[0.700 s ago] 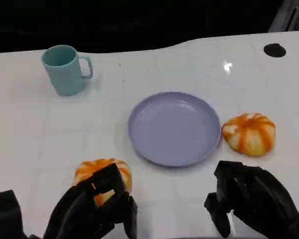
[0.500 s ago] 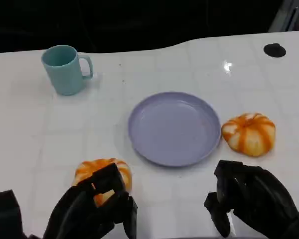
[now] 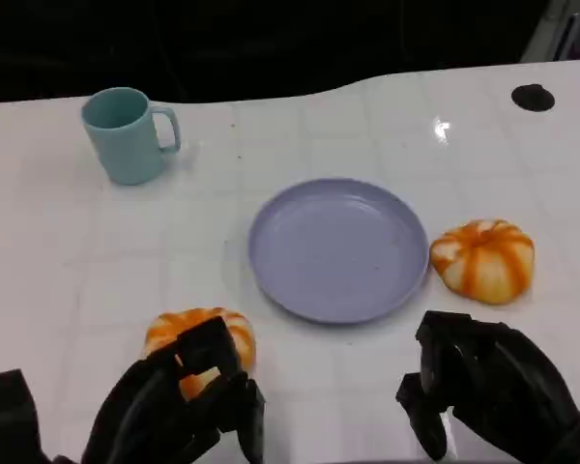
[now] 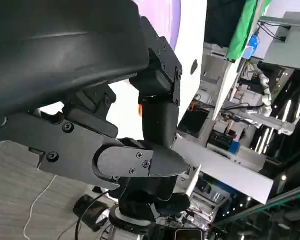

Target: Grasp the bread from the table and place it into the plate.

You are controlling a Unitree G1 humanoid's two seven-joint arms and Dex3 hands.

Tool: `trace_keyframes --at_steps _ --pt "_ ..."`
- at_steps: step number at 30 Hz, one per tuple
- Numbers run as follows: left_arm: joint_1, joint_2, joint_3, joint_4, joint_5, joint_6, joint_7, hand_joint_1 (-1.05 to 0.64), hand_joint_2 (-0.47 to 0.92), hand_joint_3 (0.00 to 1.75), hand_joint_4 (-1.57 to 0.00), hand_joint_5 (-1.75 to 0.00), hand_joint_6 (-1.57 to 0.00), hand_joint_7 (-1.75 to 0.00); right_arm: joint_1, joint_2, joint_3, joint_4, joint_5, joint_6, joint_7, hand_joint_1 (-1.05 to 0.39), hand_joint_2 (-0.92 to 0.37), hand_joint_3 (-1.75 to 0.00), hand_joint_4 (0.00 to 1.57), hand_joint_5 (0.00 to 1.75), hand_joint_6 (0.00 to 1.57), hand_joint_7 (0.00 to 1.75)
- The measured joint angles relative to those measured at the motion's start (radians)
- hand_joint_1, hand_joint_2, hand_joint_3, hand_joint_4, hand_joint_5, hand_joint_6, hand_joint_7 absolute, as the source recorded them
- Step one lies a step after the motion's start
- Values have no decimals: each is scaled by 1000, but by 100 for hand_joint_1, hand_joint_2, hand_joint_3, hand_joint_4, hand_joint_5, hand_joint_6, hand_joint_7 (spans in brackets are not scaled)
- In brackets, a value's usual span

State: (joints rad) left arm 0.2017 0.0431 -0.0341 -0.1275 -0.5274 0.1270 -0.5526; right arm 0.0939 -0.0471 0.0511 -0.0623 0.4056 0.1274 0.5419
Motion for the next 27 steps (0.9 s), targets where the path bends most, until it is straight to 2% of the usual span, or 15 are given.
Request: trace_keyframes --at_steps 2,5,6,9,11,12,14,19,22,25,27 --pt "2 -1 0 0 1 -31 -13 -62 92 35 -77 -175 -47 -173 0 0 0 0 0 0 0 -93 -81 -57 121 165 102 151" --pt "4 -1 0 0 6 -72 -22 -62 92 30 -58 -175 -43 -152 0 0 0 0 0 0 0 -93 -80 -57 121 165 103 150" --pt "5 -2 -1 -1 13 -89 -23 -63 92 29 -51 -173 -44 -137 0 0 0 0 0 0 0 -94 -80 -58 122 165 103 150" --pt "6 -2 -2 -5 69 -169 -23 -66 92 28 -43 -161 -44 -111 0 0 1 -1 0 0 -3 -94 -80 -58 122 164 103 149" --pt "5 0 -2 -9 101 -214 -23 -66 92 28 -42 -159 -44 -105 0 0 1 -2 0 0 -4 -94 -80 -57 122 164 103 149" --pt "4 1 -2 -10 113 -227 -23 -69 92 28 -42 -148 -41 -92 0 0 2 -2 0 0 -4 -93 -80 -57 121 164 103 149" --pt "4 10 -2 -25 164 -253 -10 -71 92 29 -41 -140 -37 -82 0 0 2 -3 0 0 -4 -92 -80 -57 121 164 103 149" --pt "-11 90 8 -94 367 -373 45 -66 92 17 -34 -109 -38 -46 0 0 5 -3 -1 0 -4 -93 -81 -57 120 166 102 150" --pt "-13 141 13 -134 481 -397 80 -65 92 11 -25 -98 -37 -26 0 0 8 -3 -1 0 -4 -94 -81 -57 120 166 102 150" --pt "-12 188 23 -183 653 -431 143 -68 92 10 -27 -84 -39 -12 0 0 11 -4 -2 0 -6 -94 -81 -57 120 165 103 151" --pt "-12 217 32 -210 784 -465 198 -68 92 8 -28 -77 -40 -8 0 0 13 -4 -3 0 -6 -94 -81 -57 121 165 103 151"
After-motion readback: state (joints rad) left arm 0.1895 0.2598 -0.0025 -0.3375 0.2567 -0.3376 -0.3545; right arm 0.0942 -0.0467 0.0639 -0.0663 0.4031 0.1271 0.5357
